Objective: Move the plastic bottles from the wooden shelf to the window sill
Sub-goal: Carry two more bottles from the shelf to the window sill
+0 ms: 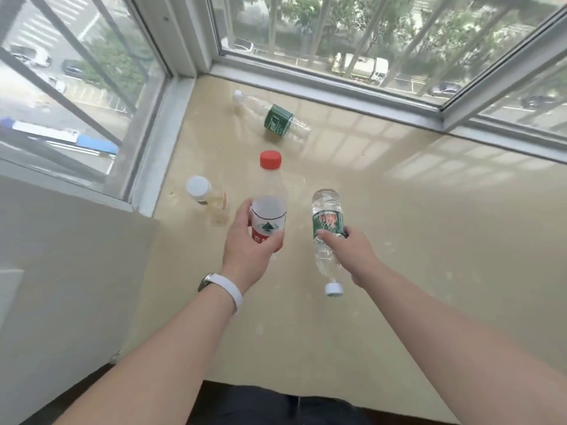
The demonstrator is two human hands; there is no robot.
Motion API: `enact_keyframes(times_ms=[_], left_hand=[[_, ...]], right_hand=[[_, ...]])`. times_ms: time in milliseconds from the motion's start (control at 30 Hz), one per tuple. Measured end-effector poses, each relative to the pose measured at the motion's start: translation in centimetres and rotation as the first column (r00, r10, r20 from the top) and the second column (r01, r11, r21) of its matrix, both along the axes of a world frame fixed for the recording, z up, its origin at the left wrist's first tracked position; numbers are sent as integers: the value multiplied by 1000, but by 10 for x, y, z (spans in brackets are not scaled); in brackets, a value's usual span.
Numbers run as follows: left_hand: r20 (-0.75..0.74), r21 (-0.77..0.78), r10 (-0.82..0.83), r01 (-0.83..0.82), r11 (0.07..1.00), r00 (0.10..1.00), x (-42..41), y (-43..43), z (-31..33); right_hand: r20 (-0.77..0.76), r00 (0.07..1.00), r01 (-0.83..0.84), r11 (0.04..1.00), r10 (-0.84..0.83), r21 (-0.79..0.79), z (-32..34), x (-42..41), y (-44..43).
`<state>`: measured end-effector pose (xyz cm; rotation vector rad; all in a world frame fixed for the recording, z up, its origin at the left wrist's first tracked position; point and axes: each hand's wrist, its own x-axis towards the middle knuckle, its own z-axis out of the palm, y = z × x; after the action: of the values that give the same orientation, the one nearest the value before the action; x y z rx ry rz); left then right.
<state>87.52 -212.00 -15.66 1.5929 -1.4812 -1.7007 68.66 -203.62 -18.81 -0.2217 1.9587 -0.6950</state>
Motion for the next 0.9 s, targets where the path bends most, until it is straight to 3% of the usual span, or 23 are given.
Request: enact_keyframes(times_ms=[300, 567, 900], left_hand=[[70, -6, -39, 39, 999, 997, -18, -33, -61], [87, -100, 40, -31, 994, 995, -31, -53, -85], [150, -124, 31, -12, 992, 988, -35, -37, -98]], right_hand=[[-84, 995, 46, 999, -47, -10, -36, -30, -23], [-166, 984, 52, 996, -62, -66, -54, -52, -70], [-229, 972, -68, 995, 50, -68, -75, -61, -71]])
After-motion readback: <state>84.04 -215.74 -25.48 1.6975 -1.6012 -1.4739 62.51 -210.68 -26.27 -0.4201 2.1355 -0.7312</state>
